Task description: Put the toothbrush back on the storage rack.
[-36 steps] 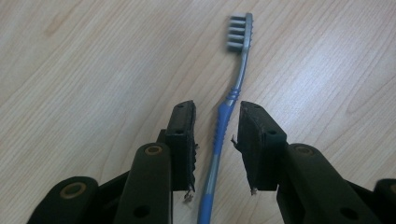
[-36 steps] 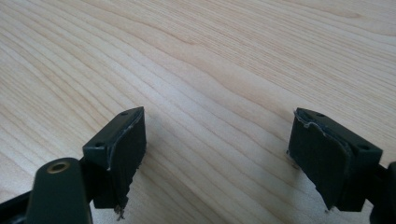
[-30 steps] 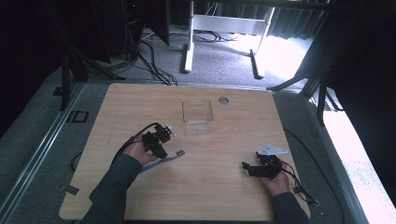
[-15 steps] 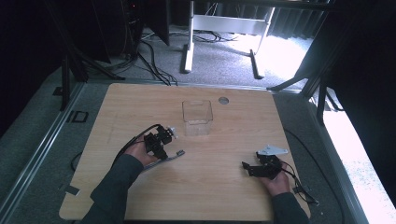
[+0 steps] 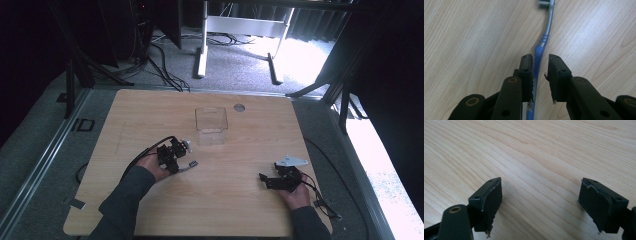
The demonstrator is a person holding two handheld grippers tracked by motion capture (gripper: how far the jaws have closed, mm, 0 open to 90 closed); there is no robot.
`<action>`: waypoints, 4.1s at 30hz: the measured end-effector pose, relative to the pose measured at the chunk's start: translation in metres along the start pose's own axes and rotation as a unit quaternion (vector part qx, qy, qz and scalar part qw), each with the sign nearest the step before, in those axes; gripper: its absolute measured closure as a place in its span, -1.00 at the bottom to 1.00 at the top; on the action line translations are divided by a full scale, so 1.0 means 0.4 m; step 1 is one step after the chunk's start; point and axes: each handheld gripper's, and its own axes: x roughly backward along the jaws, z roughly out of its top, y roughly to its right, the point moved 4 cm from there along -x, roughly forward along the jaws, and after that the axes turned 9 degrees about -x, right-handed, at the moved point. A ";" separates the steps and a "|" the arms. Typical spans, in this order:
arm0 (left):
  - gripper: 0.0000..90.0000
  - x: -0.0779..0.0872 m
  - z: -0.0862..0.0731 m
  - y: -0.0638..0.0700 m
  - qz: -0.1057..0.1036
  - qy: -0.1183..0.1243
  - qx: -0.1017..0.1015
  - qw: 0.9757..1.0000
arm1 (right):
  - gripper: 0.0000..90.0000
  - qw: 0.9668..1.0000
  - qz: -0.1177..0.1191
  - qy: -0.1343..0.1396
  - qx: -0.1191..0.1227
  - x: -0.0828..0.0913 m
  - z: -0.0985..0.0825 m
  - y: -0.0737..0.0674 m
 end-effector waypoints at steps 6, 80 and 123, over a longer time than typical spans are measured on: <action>0.67 -0.005 0.003 0.000 -0.001 -0.001 -0.003 1.000 | -0.58 1.000 0.000 0.000 0.000 0.000 0.000 0.000; 0.81 -0.055 0.006 -0.011 -0.037 -0.033 -0.008 0.999 | -0.58 1.000 0.000 0.000 0.000 0.000 0.000 0.000; 0.82 0.019 -0.001 -0.031 -0.011 0.030 0.028 0.999 | -0.58 1.000 0.000 0.000 0.000 0.000 0.000 0.000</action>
